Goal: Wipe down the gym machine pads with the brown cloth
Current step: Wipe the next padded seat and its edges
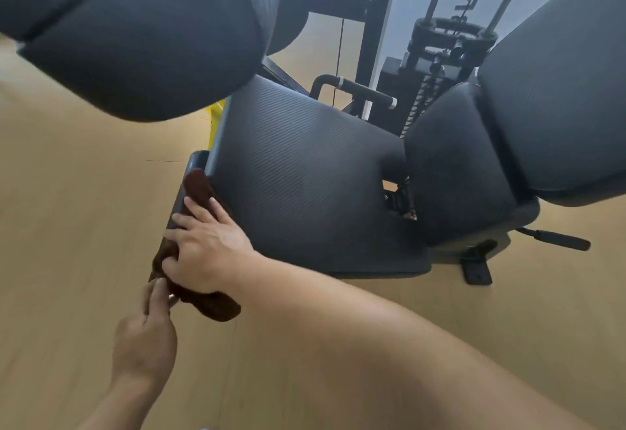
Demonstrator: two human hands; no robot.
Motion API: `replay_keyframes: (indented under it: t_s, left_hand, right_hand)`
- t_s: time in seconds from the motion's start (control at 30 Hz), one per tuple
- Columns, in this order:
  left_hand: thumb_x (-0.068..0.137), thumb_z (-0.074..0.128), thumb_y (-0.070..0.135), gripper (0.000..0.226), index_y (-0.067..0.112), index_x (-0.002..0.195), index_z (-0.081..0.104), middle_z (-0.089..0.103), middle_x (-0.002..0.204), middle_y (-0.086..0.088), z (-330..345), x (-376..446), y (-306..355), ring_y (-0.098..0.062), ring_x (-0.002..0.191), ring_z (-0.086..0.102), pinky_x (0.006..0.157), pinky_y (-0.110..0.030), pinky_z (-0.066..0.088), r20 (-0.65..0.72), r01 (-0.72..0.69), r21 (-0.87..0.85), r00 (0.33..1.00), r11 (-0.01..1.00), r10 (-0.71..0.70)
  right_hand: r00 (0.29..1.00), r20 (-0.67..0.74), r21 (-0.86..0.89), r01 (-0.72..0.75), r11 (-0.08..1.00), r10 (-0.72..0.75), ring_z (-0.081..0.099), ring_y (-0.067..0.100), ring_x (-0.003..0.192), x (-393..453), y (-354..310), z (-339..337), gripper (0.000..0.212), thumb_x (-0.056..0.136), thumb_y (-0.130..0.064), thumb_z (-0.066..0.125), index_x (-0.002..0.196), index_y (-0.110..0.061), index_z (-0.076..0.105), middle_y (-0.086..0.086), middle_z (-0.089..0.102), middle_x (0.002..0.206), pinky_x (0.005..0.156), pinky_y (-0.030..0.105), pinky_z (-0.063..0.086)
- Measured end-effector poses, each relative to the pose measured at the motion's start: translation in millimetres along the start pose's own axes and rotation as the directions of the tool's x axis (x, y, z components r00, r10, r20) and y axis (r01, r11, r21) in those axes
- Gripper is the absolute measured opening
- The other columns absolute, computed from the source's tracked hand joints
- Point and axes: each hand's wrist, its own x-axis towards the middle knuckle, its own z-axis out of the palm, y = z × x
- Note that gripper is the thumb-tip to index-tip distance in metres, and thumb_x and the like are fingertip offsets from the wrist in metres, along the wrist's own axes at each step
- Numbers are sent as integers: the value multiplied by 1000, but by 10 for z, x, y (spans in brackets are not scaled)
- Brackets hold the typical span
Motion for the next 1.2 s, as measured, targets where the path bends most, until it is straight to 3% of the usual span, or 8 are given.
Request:
replay_keyframes:
  t_s: [0.2, 0.37, 0.5, 0.63, 0.73, 0.9, 0.97, 1.2]
  left_hand:
    - [104, 43, 37, 40, 26, 140, 56, 65, 117, 7, -203, -110, -91, -12, 111, 56, 94, -34, 41, 44, -132, 84, 991, 988, 129]
    - [104, 42, 34, 36, 31, 136, 59, 64, 129, 15, -279, -356, -122, -9, 124, 58, 103, -30, 39, 66, -55, -29, 996, 998, 57]
    - [99, 55, 31, 27, 52, 110, 67, 73, 103, 24, -302, -840, -429, -3, 104, 68, 86, -18, 46, 140, 22, 7, 990, 1000, -23]
    - [89, 66, -3, 79, 72, 67, 64, 74, 85, 8, -284, -848, -848, 13, 70, 66, 67, 3, 43, 138, 143, -7, 980, 990, -141]
    - [94, 65, 21, 42, 63, 95, 67, 74, 97, 3, -286, -797, -856, 1, 76, 67, 66, -15, 46, 122, 127, 17, 984, 992, -128]
    - [98, 55, 36, 26, 38, 120, 68, 71, 112, 11, -222, -798, -814, 0, 93, 60, 82, -24, 41, 189, 79, -52, 980, 996, -67]
    - [98, 53, 39, 27, 41, 122, 66, 70, 115, 15, -256, -776, -757, 2, 99, 61, 86, -22, 41, 200, 78, -91, 978, 993, -58]
    - [99, 47, 44, 28, 41, 122, 63, 69, 113, 20, -302, -527, -711, 18, 104, 57, 80, -6, 39, 171, 59, -172, 985, 983, -29]
  right_hand:
    - [985, -92, 28, -142, 990, 144, -3, 13, 158, 180, 246, -250, 57, 102, -31, 37, 159, -28, 33, -10, 20, 170, 128, 43, -3]
    - [894, -213, 116, -378, 918, 395, -1, 19, 159, -258, 756, -352, 64, 103, -17, 40, 163, -22, 19, -5, 16, 171, 129, 38, 0]
    - [694, -127, 292, -656, 696, 708, 6, 16, 158, -1123, 1335, -265, 65, 102, -9, 37, 162, -30, 21, -11, 13, 170, 126, 44, 17]
    - [446, -59, 395, -811, 431, 893, 46, 28, 139, -1948, 1887, -26, 61, 99, -17, 41, 156, -36, 29, 2, 44, 154, 116, 49, 40]
    - [318, -41, 502, -813, 295, 947, 65, 30, 106, -2202, 1861, 87, 55, 101, -11, 45, 145, -41, 33, 8, 60, 129, 85, 44, 60]
    - [141, -94, 652, -739, 168, 986, 59, 39, 122, -1827, 1603, 3, 56, 104, -6, 48, 156, -24, 38, 14, 57, 144, 97, 45, 50]
    - [203, -113, 681, -697, 224, 973, 53, 38, 131, -1612, 1405, -57, 58, 101, 2, 49, 153, -23, 45, 10, 52, 152, 106, 47, 48]
    - [791, -213, 570, -376, 730, 573, 31, 25, 151, -557, 594, -162, 69, 95, 7, 43, 151, -33, 47, -5, 36, 163, 125, 46, 27]
